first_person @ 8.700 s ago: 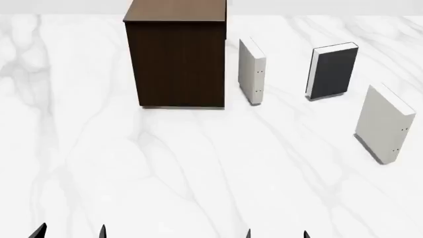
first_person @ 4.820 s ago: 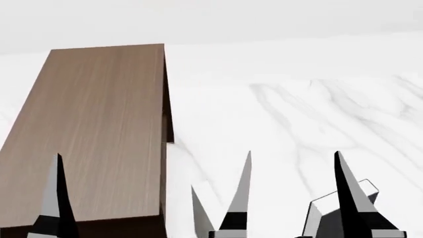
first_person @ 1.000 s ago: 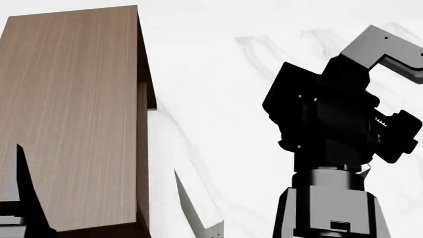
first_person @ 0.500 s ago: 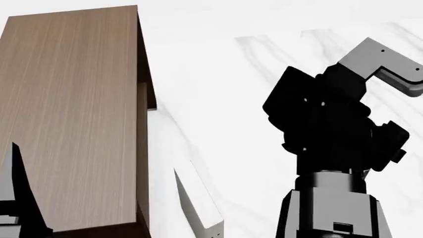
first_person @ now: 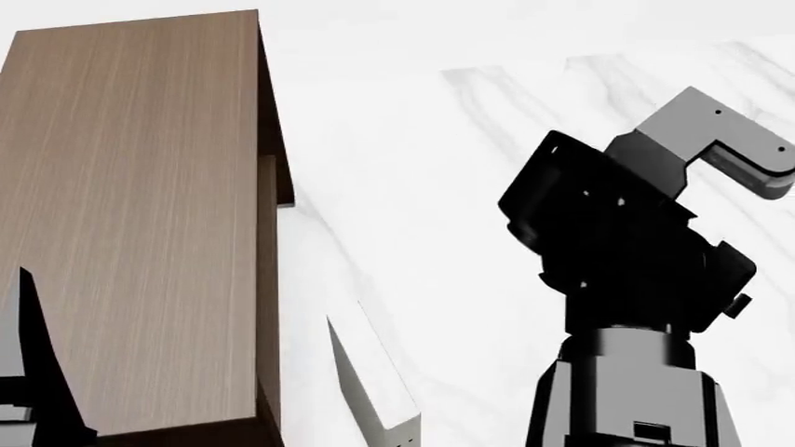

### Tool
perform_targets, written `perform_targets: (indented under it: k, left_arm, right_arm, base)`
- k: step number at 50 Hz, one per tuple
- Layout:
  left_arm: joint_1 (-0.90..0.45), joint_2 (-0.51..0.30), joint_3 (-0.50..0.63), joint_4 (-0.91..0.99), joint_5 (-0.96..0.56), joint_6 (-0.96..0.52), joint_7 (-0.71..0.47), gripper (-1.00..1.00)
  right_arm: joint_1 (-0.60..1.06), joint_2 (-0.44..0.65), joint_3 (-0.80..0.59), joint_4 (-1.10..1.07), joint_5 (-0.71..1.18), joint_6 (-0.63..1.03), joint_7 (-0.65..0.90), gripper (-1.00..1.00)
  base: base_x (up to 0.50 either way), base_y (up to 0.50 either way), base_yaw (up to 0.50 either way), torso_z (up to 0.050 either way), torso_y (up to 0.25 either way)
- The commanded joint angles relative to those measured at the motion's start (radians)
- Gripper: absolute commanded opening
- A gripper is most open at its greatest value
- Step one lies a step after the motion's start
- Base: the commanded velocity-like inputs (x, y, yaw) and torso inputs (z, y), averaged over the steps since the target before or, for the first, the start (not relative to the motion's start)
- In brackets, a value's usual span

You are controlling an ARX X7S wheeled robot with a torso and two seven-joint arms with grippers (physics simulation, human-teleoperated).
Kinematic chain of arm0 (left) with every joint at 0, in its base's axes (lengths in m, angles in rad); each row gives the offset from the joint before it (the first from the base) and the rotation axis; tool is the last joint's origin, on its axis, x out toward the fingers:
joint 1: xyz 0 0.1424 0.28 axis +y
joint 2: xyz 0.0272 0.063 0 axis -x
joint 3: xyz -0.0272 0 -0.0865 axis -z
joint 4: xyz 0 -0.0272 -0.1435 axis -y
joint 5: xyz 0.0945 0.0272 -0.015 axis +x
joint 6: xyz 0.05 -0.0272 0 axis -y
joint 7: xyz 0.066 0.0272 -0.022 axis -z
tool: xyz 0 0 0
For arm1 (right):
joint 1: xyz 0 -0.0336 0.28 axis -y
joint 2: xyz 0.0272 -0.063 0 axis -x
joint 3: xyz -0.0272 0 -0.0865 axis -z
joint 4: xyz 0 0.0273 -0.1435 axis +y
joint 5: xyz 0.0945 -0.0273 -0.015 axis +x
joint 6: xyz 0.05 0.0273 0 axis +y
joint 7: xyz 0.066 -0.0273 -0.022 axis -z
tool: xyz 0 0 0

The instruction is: Pick up the book in the middle and place it on the cabinet shelf.

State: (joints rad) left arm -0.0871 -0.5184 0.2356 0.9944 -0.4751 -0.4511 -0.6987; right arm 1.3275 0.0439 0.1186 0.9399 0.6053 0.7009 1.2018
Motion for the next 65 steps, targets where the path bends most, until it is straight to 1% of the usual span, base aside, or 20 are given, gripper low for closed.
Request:
perform_targets:
  k: [1, 10, 21, 40, 52, 65]
  left_arm:
    - [-0.004, -0.005, 0.006, -0.002, -0.005, 0.003, -0.009, 1.00]
    - [-0.004, -0.010, 0.007, -0.007, -0.008, 0.010, -0.012, 1.00]
    - [-0.002, -0.019, 0.004, -0.007, -0.014, 0.019, -0.018, 1.00]
    - [-0.009, -0.027, 0.016, -0.001, -0.020, 0.018, -0.032, 1.00]
    - [-0.012, -0.035, 0.018, -0.003, -0.025, 0.026, -0.040, 1.00]
    - [-0.019, -0.044, 0.023, 0.004, -0.033, 0.024, -0.052, 1.00]
  right_arm:
    - [-0.010, 0.004, 0.038, 0.025, 0.050, -0.005, 0.001, 1.00]
    - [-0.003, 0.001, 0.035, 0.050, 0.061, -0.016, -0.015, 1.00]
    - [-0.012, 0.005, 0.026, 0.029, 0.071, -0.009, -0.002, 1.00]
    - [-0.052, 0.031, 0.032, -0.089, 0.103, 0.052, 0.065, 1.00]
    - [-0.092, 0.038, 0.041, -0.093, 0.120, 0.034, 0.045, 1.00]
    - [-0.161, 0.053, 0.061, -0.147, 0.146, 0.020, 0.035, 1.00]
  base:
    - [0.00, 0.00, 0.00, 0.000, 0.000]
    - [0.00, 0.00, 0.00, 0.000, 0.000]
    - [0.00, 0.00, 0.00, 0.000, 0.000]
    - [0.00, 0.00, 0.00, 0.000, 0.000]
    - [0.00, 0.00, 0.00, 0.000, 0.000]
    - [0.00, 0.00, 0.00, 0.000, 0.000]
